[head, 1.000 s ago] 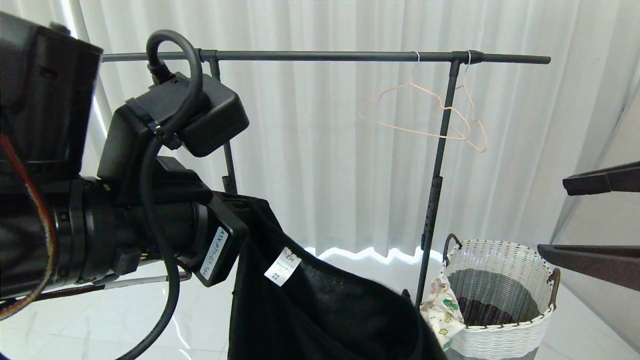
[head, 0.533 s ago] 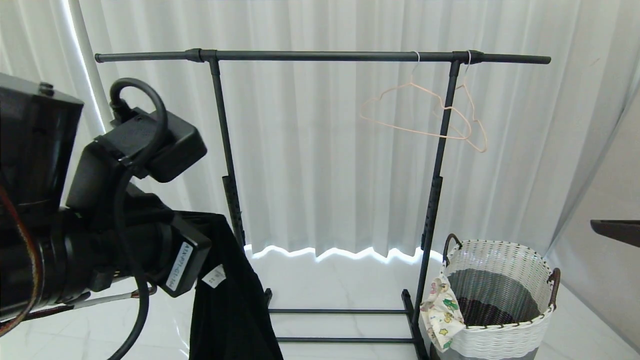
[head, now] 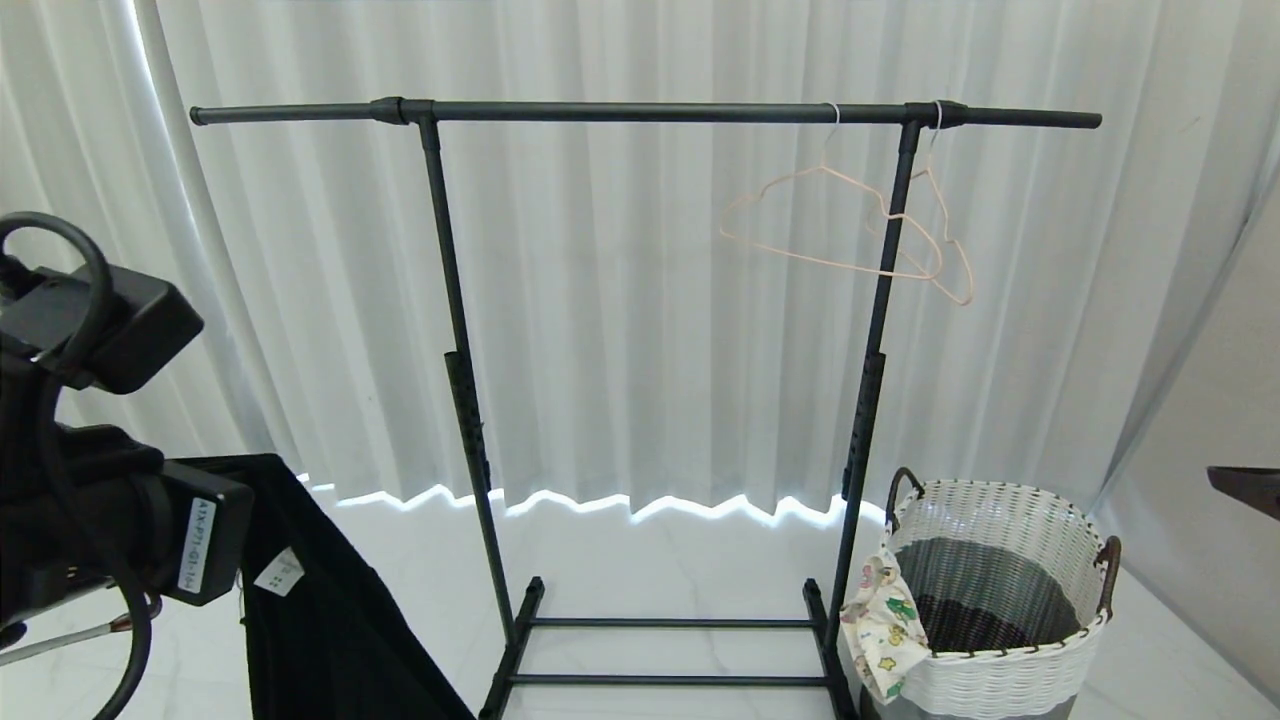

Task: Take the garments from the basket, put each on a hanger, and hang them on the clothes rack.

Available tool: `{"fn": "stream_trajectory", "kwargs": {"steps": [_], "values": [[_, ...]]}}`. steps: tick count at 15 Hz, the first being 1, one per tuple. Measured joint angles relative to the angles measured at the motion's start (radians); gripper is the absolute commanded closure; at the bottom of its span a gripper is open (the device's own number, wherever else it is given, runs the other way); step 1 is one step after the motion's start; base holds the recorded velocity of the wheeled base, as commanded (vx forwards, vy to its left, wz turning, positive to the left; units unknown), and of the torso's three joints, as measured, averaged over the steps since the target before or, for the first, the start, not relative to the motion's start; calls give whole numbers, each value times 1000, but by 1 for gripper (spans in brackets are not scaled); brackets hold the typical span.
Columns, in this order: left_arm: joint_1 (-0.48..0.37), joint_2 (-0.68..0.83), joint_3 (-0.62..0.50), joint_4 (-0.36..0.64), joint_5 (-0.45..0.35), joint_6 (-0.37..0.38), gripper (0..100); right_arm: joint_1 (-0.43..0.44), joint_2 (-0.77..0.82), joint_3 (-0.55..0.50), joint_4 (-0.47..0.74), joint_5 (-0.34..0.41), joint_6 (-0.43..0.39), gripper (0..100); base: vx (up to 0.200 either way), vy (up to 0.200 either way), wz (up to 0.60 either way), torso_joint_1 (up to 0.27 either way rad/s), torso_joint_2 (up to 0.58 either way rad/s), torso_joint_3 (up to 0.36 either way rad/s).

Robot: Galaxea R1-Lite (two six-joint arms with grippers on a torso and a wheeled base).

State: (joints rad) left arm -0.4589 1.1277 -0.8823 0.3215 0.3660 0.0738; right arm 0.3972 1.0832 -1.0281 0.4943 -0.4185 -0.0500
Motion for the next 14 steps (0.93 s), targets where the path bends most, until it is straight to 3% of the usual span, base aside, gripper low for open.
{"fn": "stream_trajectory", "kwargs": {"steps": [3,10,14], "values": [[25,-39,36,0,4,-46,100,-2,9,16,-26,33,1,0,0,0,0,110,-320,-204],[98,-83,114,0,20,-42,100,-40,20,11,-40,132,1,0,0,0,0,179,-455,-278],[102,-115,139,0,21,-27,100,-57,27,12,-75,138,3,0,0,0,0,211,-488,-276]]}}
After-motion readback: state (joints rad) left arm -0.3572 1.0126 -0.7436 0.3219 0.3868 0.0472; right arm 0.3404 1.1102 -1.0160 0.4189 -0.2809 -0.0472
